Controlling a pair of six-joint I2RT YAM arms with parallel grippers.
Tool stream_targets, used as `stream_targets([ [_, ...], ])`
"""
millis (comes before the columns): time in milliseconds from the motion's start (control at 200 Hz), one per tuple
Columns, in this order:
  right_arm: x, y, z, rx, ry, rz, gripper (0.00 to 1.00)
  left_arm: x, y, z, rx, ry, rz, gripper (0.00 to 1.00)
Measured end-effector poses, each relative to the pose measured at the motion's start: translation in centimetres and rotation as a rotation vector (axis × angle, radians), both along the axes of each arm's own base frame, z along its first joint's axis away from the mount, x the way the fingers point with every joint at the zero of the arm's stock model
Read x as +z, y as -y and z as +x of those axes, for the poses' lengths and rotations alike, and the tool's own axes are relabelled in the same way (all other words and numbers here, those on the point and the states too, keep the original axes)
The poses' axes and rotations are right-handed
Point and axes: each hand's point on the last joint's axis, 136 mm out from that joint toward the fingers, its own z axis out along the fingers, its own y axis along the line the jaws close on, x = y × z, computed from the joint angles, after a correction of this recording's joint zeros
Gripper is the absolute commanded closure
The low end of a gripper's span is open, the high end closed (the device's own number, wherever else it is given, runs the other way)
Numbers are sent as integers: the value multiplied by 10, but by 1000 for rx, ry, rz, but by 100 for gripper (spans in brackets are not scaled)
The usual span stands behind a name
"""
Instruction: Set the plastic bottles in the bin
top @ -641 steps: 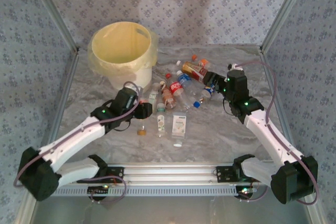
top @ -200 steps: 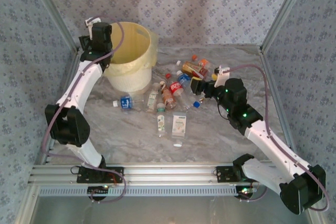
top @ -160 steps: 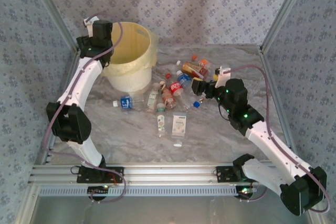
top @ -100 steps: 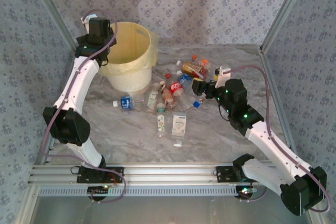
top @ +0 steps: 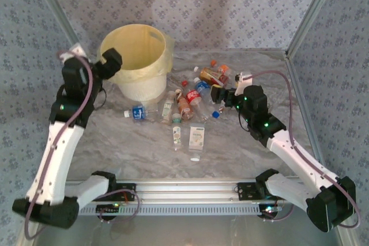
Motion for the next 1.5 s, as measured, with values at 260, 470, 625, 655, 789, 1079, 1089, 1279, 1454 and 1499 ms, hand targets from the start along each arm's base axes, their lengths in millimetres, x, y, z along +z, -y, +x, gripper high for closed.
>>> stream_targets([
  [260, 5, 6, 4, -43, 23, 9, 0, -114, -6, -27, 118, -242, -249, 2],
  [470, -1, 8, 5, -61, 14, 20, 0, -219, -2, -47, 208, -484, -376, 2],
  [625, -4, 7, 7, -61, 9, 18, 0, -266, 9, -51, 240, -581, -489, 2],
  [655, -5, 7, 8, -61, 6, 16, 0, -272, 11, -50, 243, -598, -508, 2],
  [789, -8, 6, 9, -61, -1, 12, 0, -291, 24, -41, 245, -663, -581, 2],
  [1079, -10, 6, 10, -61, -7, 8, 0, -305, 35, -21, 262, -672, -675, 3],
  [1089, -10, 6, 10, -61, -7, 8, 0, -305, 35, -20, 262, -670, -677, 3],
  [1279, -10, 6, 10, -62, -7, 9, 0, -315, 41, -8, 271, -657, -717, 5],
  [1454, -12, 7, 9, -66, -13, 4, 0, -334, 54, -7, 268, -694, -725, 6],
  [1499, -12, 7, 9, -68, -14, 3, 0, -339, 57, -6, 269, -703, -726, 8],
])
